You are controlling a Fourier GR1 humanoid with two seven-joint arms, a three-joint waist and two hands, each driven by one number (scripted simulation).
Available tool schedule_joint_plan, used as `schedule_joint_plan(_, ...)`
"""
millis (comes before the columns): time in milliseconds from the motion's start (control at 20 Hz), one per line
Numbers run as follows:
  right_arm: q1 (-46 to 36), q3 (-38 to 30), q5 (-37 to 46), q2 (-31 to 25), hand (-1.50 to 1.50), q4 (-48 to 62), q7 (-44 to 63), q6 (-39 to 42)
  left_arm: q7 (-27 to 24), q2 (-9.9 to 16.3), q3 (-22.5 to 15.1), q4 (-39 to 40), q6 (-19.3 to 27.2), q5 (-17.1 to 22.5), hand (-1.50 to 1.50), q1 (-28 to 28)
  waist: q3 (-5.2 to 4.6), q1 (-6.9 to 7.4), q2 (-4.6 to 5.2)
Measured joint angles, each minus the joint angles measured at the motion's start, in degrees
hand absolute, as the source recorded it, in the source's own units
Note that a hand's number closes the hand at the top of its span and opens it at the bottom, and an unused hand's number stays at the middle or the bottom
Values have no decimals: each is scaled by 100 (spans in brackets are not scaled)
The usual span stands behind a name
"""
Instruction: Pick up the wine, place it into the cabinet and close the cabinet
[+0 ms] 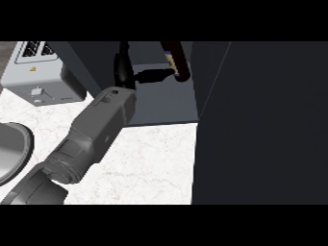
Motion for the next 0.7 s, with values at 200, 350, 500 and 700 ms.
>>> schedule_joint_plan(200,89,134,19,34,-150,-30,-7,-30,-241,-33,74,-110,-227,-21,-150,38,-5,46,-14)
schedule_joint_plan(350,150,128,18,8,-150,-61,6,-33,-399,-63,141,-292,-477,-8,-150,110,-6,101,-32)
schedule_joint_plan(500,210,139,42,12,-150,-74,-44,-47,-533,-116,209,-561,-618,14,-150,228,-8,187,-67)
schedule_joint_plan(700,88,156,50,25,-150,-121,169,-197,-617,-148,234,-954,-726,0,-150,398,-11,275,-95)
